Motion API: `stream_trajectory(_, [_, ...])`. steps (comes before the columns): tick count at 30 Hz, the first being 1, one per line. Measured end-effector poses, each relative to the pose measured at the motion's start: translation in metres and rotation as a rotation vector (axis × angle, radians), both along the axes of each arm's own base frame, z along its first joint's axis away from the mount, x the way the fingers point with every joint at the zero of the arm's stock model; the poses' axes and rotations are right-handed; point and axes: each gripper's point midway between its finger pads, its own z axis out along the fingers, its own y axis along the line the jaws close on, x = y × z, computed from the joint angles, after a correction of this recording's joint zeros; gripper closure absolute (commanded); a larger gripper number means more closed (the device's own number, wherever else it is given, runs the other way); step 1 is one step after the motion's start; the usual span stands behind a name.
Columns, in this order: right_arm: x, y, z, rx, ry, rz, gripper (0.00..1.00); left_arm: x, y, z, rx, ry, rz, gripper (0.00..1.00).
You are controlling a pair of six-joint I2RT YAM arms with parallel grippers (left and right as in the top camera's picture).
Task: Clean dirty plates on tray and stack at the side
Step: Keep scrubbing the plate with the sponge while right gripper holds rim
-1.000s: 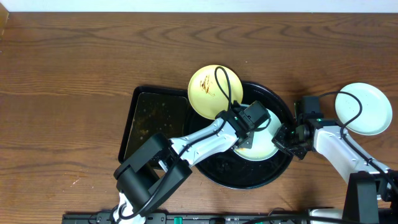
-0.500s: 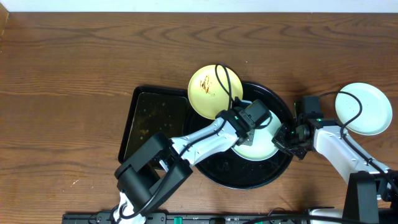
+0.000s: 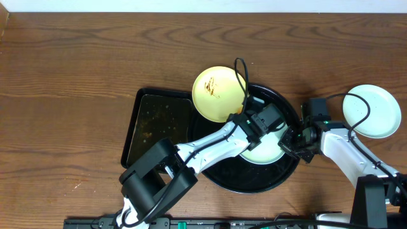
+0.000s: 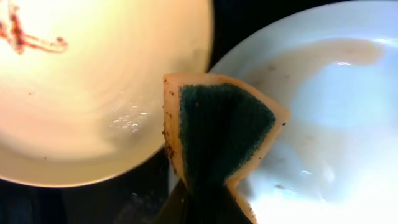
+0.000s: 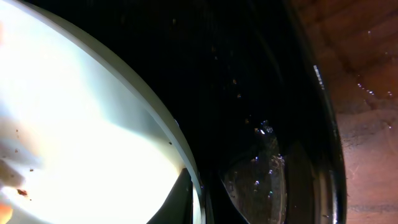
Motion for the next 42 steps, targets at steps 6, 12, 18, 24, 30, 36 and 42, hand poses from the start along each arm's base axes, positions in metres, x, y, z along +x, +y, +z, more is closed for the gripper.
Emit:
stream_trajectory(6, [0.0,0.0,0.0,0.0,0.0,0.001,0.99,-0.017,-0.043,0.012,-0.205,0.14,-0.044,0.92])
stream_trajectory(12, [0.0,0.0,0.0,0.0,-0.001,0.004,0.99,-0.038,-0.063,0.013,-0.335,0.276,-0.032,0.93])
stream_trajectory(18, [0.0,0.0,0.0,0.0,-0.001,0.004,0.99,-0.033,-0.072,0.018,-0.433,0.322,0.009,0.93])
stream_trajectory(24, [-0.001,0.0,0.0,-0.001,0.001,0.007,0.98,-0.02,-0.07,0.012,-0.482,0.358,0.041,0.93])
stream_trajectory(30, [-0.001,0.0,0.0,-0.001,0.001,0.008,0.99,0.006,-0.041,0.007,-0.478,0.361,0.139,0.93])
stream_trajectory(36, [0.0,0.0,0.0,0.0,0.001,0.008,0.99,0.024,-0.038,0.014,-0.57,0.385,0.204,0.93])
stream_trajectory(42, [0.0,0.0,0.0,-0.001,0.001,0.008,0.99,0.013,-0.058,0.022,-0.653,0.451,0.188,0.93])
